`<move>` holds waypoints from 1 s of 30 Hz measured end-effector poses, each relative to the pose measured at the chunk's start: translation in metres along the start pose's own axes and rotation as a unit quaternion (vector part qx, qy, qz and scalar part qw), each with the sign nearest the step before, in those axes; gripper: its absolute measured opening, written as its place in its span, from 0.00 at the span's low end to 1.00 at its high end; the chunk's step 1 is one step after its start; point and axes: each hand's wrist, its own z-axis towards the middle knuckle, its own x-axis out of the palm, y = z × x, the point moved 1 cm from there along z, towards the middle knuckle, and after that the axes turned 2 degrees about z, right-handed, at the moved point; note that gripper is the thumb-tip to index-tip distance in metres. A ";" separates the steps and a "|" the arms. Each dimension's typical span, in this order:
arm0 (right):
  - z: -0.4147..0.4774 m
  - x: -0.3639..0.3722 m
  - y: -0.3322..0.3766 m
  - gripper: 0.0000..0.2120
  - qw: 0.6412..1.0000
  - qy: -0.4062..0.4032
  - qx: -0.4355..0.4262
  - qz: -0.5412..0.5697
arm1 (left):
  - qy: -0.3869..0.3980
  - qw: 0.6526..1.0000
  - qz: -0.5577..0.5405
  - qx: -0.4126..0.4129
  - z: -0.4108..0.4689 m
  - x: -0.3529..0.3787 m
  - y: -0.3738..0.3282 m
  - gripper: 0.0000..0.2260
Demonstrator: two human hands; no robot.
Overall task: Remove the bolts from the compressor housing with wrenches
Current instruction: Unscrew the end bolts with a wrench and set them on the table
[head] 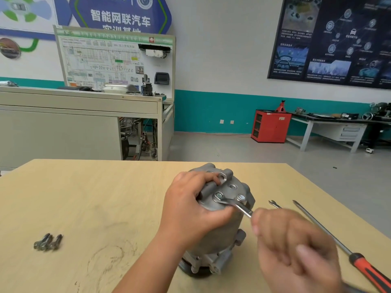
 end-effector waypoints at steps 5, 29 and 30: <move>0.017 -0.046 -0.012 0.15 0.929 -0.276 0.233 0.086 | 0.019 1.000 -0.010 0.002 0.001 -0.006 0.001 0.18; 0.126 -0.021 -0.115 0.17 0.777 -0.293 0.537 -0.146 | -0.019 0.995 -0.030 -0.098 -0.022 0.004 0.001 0.31; 0.126 -0.020 -0.117 0.17 0.783 -0.286 0.530 -0.157 | -0.022 0.995 -0.033 -0.094 -0.022 0.003 0.001 0.31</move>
